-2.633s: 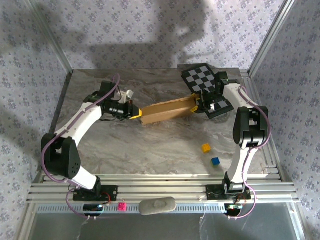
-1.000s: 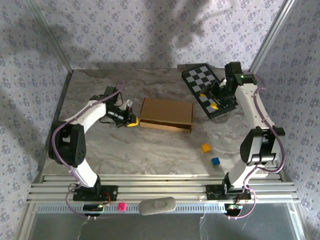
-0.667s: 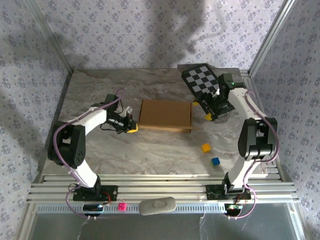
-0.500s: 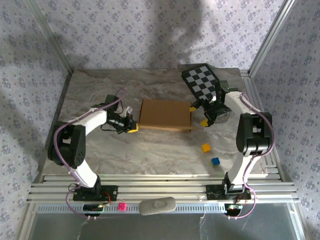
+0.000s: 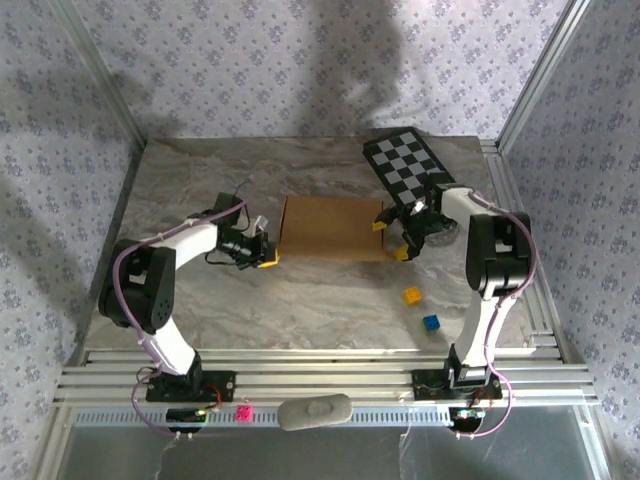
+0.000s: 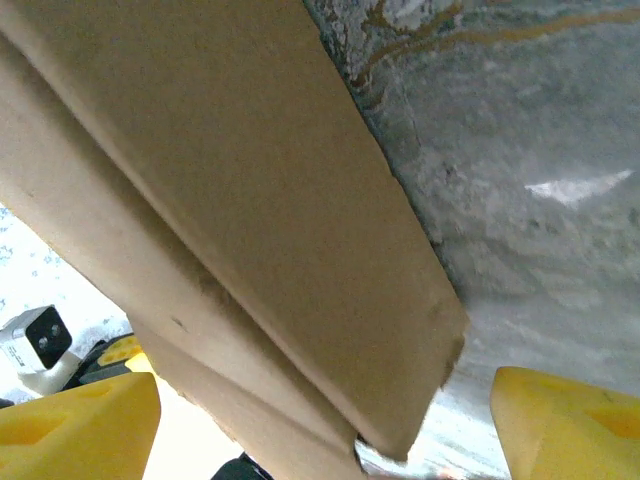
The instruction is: Fold the paper box
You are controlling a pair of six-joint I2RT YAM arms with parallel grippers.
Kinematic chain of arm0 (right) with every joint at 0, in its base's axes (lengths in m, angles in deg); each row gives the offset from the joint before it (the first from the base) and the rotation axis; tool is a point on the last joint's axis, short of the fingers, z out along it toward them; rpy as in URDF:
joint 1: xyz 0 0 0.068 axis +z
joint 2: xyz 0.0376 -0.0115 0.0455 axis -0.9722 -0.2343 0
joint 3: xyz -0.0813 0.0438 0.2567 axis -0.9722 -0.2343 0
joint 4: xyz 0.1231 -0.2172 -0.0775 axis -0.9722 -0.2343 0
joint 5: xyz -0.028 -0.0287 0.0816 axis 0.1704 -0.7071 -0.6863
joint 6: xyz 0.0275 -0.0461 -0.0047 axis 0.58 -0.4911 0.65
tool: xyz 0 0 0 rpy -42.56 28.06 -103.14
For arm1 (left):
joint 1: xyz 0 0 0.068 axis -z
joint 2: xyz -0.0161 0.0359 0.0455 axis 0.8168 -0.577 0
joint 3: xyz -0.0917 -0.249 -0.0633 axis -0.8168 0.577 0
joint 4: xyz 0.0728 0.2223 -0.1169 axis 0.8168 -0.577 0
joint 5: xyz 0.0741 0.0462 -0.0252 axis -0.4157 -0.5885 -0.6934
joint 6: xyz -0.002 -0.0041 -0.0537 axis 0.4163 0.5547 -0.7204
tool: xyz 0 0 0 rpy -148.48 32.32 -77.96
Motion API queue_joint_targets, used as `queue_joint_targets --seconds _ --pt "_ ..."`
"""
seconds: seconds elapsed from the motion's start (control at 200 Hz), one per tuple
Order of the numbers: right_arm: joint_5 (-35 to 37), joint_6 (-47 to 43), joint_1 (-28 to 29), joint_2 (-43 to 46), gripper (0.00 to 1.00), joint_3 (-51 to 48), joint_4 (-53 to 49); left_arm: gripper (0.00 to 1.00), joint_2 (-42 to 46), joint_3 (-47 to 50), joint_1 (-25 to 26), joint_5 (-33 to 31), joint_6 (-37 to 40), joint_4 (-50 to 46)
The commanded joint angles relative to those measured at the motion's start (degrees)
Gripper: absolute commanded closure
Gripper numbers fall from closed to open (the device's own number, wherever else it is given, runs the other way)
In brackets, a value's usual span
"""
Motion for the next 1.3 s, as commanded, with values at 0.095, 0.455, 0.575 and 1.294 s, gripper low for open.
queue_joint_targets --seconds 0.095,0.455,0.575,1.294 --pt "-5.2 -1.1 0.9 -3.5 0.17 0.0 3.9 1.0 -0.9 0.5 0.1 -0.3 -1.2 1.8" --pt "-7.4 2.3 1.8 -4.1 0.47 -1.0 8.0 1.0 -0.8 1.0 0.1 -0.2 -2.1 3.7" --pt "-7.4 3.8 1.2 -3.3 0.54 -0.8 8.0 0.91 2.6 0.8 0.1 -0.9 -2.7 2.3" --pt "-7.8 2.1 0.3 -6.6 0.74 6.2 2.0 0.51 8.2 -16.2 -8.2 -8.0 -1.6 -10.8"
